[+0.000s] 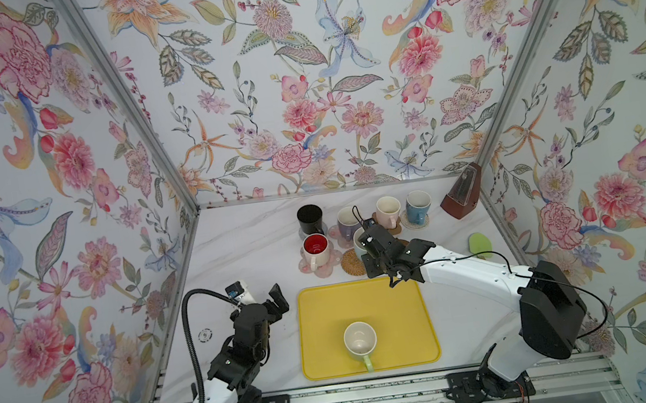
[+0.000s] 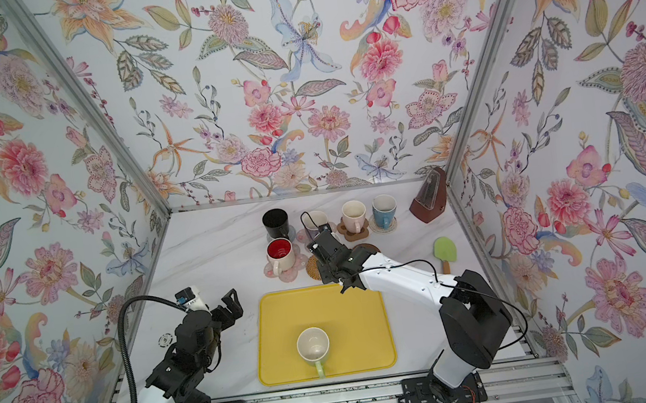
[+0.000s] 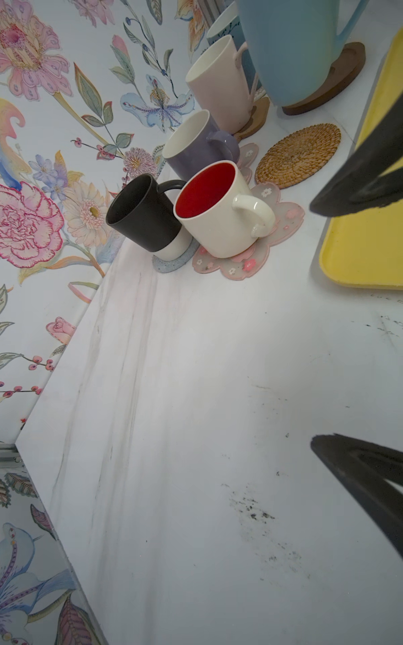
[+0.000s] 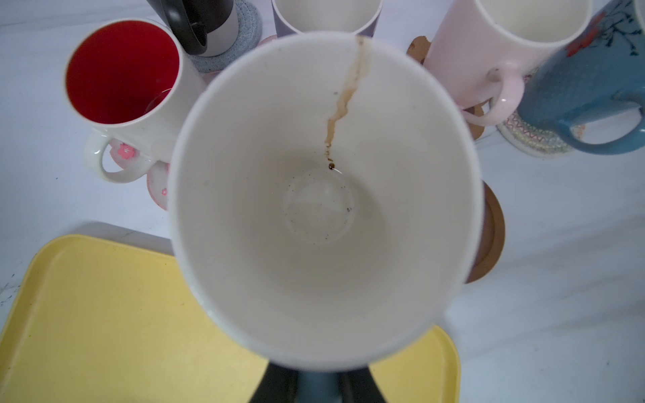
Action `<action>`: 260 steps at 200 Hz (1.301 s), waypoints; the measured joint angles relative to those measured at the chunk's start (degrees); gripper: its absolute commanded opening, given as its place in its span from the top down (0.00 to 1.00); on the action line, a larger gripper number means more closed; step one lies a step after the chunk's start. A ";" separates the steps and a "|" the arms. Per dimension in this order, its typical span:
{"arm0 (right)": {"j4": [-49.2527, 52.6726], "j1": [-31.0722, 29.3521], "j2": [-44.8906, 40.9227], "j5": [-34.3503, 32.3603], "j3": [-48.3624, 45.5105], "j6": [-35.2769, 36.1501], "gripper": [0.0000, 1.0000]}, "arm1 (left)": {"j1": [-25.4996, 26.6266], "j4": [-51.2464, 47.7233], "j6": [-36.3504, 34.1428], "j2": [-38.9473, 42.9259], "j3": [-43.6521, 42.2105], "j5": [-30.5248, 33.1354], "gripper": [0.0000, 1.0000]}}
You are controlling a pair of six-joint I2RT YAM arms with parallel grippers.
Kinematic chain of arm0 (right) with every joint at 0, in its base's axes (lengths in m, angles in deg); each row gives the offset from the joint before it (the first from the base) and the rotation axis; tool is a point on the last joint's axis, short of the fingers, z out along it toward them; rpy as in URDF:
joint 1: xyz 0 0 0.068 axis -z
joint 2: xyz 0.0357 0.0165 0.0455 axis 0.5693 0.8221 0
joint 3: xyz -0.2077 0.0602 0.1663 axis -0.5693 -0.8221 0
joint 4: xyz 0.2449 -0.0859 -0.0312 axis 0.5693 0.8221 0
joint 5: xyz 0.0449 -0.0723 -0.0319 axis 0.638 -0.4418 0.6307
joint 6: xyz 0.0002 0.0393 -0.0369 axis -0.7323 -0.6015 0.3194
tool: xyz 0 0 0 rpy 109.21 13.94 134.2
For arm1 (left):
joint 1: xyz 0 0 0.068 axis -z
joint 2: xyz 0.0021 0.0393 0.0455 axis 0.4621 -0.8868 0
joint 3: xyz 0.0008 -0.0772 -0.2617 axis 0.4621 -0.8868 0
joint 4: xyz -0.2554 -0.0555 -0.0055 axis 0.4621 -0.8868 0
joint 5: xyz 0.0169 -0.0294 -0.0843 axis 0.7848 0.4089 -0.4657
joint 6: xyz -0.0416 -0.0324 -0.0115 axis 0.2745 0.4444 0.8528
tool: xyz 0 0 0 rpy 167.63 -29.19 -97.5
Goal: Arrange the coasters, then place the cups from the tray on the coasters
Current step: 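Lift the light-blue mug and carry it toward the rattan coaster, then lower the light-blue mug onto the woven rattan coaster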
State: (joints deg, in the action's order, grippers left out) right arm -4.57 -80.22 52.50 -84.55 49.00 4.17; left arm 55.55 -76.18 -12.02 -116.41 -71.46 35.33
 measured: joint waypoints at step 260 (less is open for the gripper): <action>-3.96 0.94 10.05 5.42 2.62 0.76 1.00 | -0.02 -1.07 -0.02 -0.15 -0.13 -1.20 0.01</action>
State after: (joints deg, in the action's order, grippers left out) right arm -8.53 -79.28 62.55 -79.13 51.62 4.93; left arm 55.53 -77.25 -12.04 -116.56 -71.59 34.13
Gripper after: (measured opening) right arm 0.136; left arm 0.989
